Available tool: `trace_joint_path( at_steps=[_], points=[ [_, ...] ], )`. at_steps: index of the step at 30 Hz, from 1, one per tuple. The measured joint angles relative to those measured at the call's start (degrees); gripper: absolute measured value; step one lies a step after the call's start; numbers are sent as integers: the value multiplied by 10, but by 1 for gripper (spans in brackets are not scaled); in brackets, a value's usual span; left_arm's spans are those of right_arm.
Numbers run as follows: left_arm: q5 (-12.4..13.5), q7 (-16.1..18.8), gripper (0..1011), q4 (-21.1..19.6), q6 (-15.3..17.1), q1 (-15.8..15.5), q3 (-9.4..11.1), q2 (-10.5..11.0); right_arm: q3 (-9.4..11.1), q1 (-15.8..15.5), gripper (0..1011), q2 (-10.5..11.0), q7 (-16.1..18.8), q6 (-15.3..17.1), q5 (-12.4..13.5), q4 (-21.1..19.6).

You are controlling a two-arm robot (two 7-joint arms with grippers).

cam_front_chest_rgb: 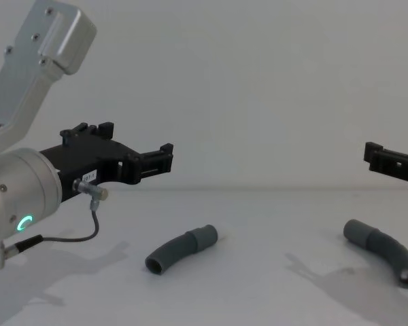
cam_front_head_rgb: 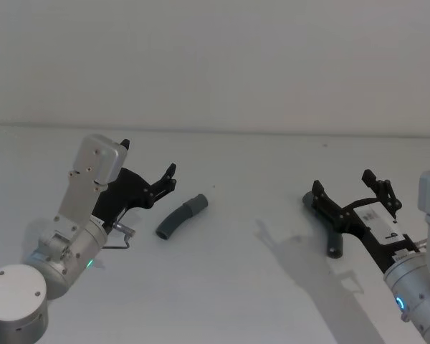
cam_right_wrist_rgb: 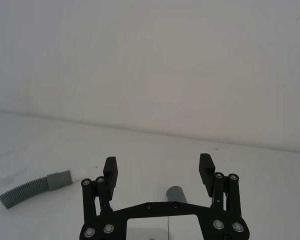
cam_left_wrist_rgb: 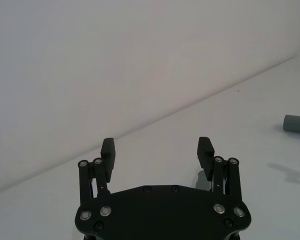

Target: Use both hands to pick up one end of the pipe from the table, align the ends, and insert them.

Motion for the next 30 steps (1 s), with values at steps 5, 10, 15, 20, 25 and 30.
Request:
trace_joint_path(
  at_steps=[5,10,15,20,25,30],
  points=[
    [0,0,1000,0,0,0,0,0,1,-2,1001,0,0,-3,0,-1],
    [0,0,1000,0,0,0,0,0,1,-2,1001,0,0,-3,0,-1],
    [0,0,1000,0,0,0,0,0,0,-2,1001,0,0,-3,0,-1],
    [0,0,1000,0,0,0,0,0,0,-2,1001,0,0,-3,0,-1],
    [0,0,1000,0,0,0,0,0,0,-2,1001,0,0,-3,0,-1],
    [0,0,1000,0,0,0,0,0,0,-2,1001,0,0,-3,0,-1]
  ],
)
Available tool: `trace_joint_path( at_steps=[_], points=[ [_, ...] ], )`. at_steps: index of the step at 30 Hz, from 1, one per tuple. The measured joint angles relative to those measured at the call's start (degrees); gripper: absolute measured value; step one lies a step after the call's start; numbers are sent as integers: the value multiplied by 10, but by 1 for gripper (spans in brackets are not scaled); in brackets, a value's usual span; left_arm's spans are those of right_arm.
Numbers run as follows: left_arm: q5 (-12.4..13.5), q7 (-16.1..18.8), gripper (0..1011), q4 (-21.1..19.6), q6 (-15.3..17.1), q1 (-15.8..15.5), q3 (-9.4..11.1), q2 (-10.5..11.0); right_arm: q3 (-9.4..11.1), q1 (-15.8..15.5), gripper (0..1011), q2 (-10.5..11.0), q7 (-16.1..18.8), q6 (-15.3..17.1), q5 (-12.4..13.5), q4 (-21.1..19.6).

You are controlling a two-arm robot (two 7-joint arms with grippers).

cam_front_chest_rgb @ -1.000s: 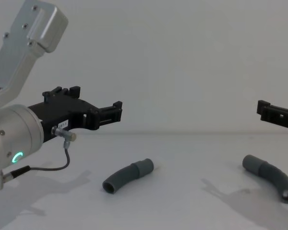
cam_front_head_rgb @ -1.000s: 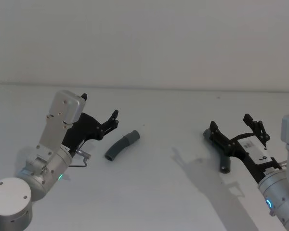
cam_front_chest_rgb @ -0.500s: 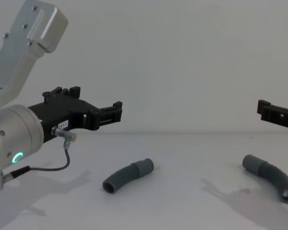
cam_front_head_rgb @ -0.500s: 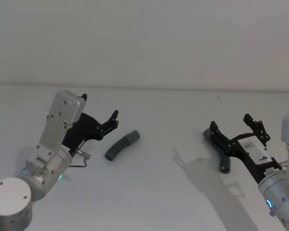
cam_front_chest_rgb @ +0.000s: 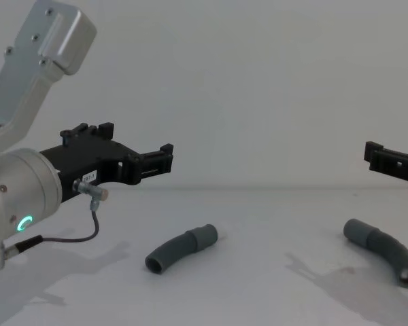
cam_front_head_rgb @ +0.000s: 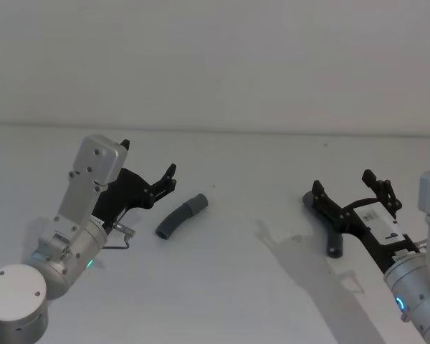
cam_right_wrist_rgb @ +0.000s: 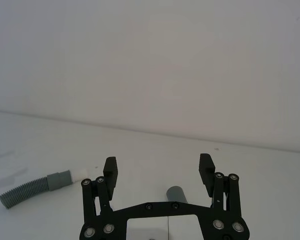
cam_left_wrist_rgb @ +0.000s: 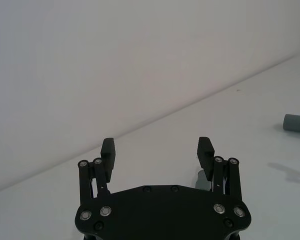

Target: Use both hands to pick up one end of the pipe from the table, align the ends, and insert them.

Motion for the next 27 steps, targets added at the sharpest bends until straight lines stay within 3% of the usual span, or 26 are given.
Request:
trace_joint_path(
  at_steps=[16,27],
  points=[
    [-3,-8,1000,1,10,-5,-1,-1,0,0,1001,0,0,0,0,0],
    [-33,-48,1000,7,86,-38,-5,-2,0,0,1001,0,0,0,0,0]
  ],
)
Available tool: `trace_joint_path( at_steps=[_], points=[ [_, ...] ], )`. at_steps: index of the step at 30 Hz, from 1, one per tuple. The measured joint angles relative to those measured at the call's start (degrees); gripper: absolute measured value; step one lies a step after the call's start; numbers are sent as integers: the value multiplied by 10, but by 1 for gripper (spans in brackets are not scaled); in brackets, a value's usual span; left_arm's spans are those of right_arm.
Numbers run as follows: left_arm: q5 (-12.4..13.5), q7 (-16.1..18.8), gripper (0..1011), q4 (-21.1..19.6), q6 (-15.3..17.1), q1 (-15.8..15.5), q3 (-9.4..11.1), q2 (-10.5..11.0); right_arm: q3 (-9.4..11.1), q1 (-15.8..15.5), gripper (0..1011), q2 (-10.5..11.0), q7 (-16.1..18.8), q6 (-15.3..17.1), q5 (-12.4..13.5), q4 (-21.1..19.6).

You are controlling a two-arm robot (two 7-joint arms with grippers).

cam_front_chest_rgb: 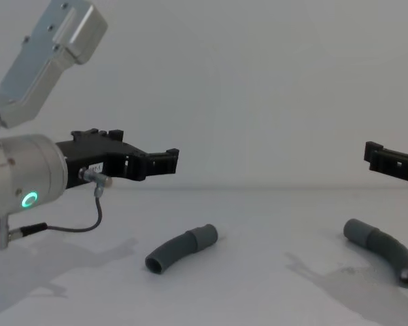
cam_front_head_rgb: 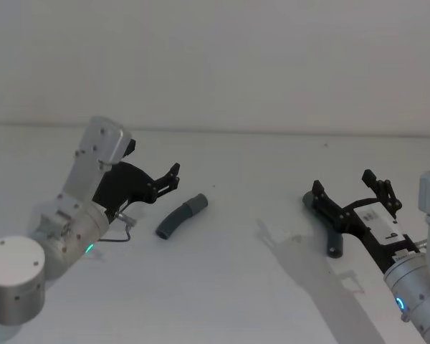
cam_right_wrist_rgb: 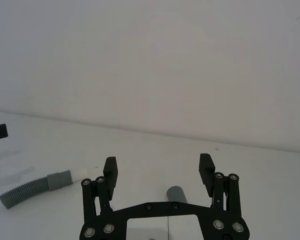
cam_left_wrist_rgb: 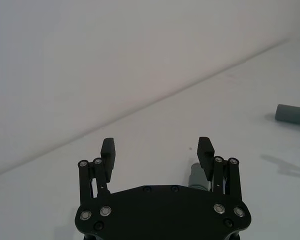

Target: Use both hands to pick up one end of the pipe from the table, align the ends, and insert them.

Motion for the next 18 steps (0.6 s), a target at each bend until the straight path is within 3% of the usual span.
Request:
trace_joint_path(
  at_steps=[12,18],
  points=[
    [-26,-68,1000,30,80,-57,7,1,0,0,1001,0,0,0,0,0],
    [-29,-102,1000,49,100,-86,18,3,0,0,1001,0,0,0,0,0]
  ],
)
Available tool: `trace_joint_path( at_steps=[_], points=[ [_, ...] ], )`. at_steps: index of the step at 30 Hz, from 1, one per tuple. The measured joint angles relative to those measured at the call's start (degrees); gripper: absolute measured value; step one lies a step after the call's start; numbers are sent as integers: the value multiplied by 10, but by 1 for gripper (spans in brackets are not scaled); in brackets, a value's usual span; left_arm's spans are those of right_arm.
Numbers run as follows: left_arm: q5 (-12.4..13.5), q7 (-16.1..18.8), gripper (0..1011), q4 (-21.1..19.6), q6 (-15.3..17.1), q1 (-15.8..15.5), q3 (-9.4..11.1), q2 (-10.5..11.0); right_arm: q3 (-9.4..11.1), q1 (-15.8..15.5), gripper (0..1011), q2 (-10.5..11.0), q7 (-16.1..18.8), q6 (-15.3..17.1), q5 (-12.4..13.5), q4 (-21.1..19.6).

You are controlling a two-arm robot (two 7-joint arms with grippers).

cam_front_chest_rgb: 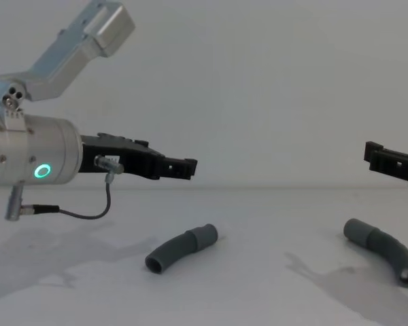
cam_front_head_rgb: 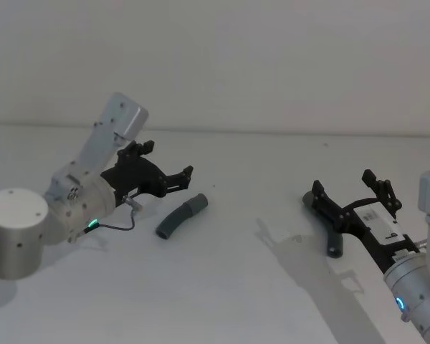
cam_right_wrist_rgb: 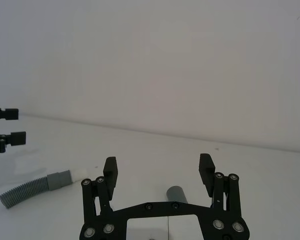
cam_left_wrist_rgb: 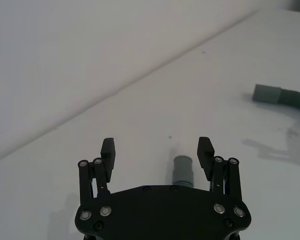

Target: Use both hands to pick up one end of the pipe from the table, align the ends, and insert them.

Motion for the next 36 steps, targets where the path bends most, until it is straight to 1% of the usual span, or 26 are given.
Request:
trace_joint_path(
  at_steps=[3,7,15,23,26,36],
  points=[
    [0,-23,1000,16,12,-18,10,1,0,0,1001,0,0,0,0,0],
    [1,-45,1000,30,23,-33,20,1,0,0,1001,0,0,0,0,0],
    [8,-73,1000,59,39,-57,36,0,0,0,1001,0,0,0,0,0],
    [15,-89,1000,89,50,-73,46,-7,0,0,1001,0,0,0,0,0],
    [19,-95,1000,106,53,-82,50,-13,0,0,1001,0,0,0,0,0],
    [27,-108,1000,152,54,-102,59,-29,0,0,1001,0,0,0,0,0]
  ],
)
